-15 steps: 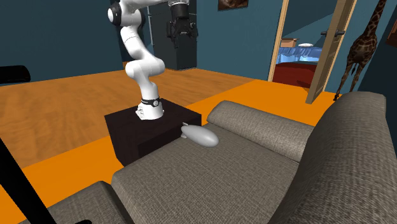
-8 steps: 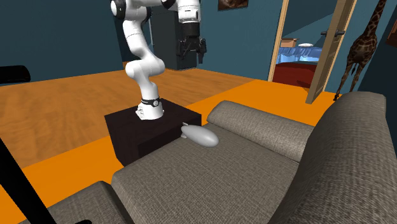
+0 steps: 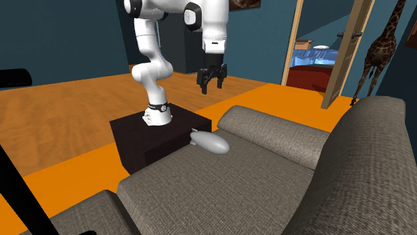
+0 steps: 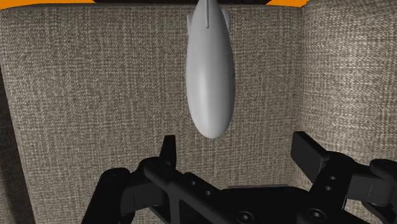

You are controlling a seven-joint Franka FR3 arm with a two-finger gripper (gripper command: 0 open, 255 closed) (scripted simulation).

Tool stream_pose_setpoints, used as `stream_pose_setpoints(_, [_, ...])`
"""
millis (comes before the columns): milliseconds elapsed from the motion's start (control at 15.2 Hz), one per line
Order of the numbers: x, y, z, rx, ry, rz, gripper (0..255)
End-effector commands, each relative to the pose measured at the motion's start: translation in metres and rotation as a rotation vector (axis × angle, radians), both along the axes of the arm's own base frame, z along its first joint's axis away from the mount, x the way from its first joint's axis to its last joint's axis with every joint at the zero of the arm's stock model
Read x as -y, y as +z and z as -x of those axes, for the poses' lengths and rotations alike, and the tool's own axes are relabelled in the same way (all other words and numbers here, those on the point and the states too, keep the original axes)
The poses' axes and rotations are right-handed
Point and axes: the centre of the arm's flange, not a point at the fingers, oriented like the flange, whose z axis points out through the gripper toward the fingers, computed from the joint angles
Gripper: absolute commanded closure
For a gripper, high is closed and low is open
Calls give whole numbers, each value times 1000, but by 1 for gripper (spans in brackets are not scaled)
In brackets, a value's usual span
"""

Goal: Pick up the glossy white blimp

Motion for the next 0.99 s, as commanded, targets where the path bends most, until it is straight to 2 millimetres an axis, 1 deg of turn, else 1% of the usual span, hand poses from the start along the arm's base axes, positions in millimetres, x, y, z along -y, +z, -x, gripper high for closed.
stream_pose_setpoints(0, [1,-25,-20,-40,16,-11,0])
stream_pose_setpoints(462, [-2,-116,-75,-176,70,-50,0])
stream_pose_setpoints(924, [-11,-213,-117,-312,123,-89,0])
